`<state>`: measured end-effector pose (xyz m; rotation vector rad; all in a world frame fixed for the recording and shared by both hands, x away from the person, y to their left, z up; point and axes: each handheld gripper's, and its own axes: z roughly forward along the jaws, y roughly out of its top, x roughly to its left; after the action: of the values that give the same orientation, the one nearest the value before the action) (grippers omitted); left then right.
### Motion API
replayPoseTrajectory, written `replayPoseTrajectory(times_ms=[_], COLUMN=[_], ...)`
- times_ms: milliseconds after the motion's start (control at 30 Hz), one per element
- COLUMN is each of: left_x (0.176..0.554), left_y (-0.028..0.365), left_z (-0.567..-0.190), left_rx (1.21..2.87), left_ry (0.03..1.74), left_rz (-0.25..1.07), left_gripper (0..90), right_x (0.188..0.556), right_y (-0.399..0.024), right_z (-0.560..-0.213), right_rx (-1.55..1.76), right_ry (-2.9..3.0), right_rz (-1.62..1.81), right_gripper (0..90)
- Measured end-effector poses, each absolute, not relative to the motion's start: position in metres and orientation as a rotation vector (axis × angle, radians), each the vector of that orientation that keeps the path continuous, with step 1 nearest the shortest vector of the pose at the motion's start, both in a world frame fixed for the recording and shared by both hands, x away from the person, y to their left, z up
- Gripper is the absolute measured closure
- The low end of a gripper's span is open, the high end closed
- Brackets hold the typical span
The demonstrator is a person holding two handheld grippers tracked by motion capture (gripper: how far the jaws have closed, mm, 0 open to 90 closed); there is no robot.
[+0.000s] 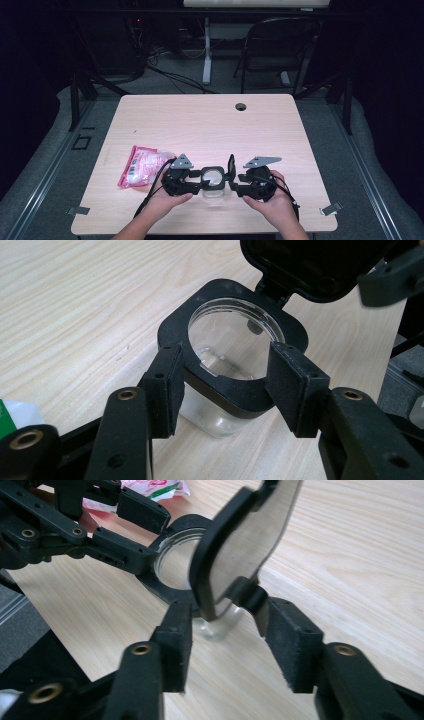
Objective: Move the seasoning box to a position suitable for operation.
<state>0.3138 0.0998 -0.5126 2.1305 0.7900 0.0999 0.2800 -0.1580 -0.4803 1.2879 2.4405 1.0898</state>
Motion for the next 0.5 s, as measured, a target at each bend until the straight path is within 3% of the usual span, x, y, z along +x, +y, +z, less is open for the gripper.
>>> replayPoseTrajectory(times_ms=[167, 333, 500], left_x=[0.314, 0.314, 0.313], left_y=[0.1, 0.1, 0.1], left_z=[-0.513, -0.513, -0.513], left_rx=[2.131, 2.13, 2.13], left_ry=[0.792, 0.793, 0.794], left_rz=[0.1, 0.099, 0.107], left_gripper=[49.7, 49.7, 49.8], right_x=[0.283, 0.283, 0.284], right_y=[-0.148, -0.143, -0.144], right_z=[-0.496, -0.501, -0.503], right_rx=[1.304, 1.285, 1.29], right_ry=[2.406, 2.349, 2.349], right_rz=[1.122, 1.118, 1.154], right_gripper=[51.4, 61.6, 65.7])
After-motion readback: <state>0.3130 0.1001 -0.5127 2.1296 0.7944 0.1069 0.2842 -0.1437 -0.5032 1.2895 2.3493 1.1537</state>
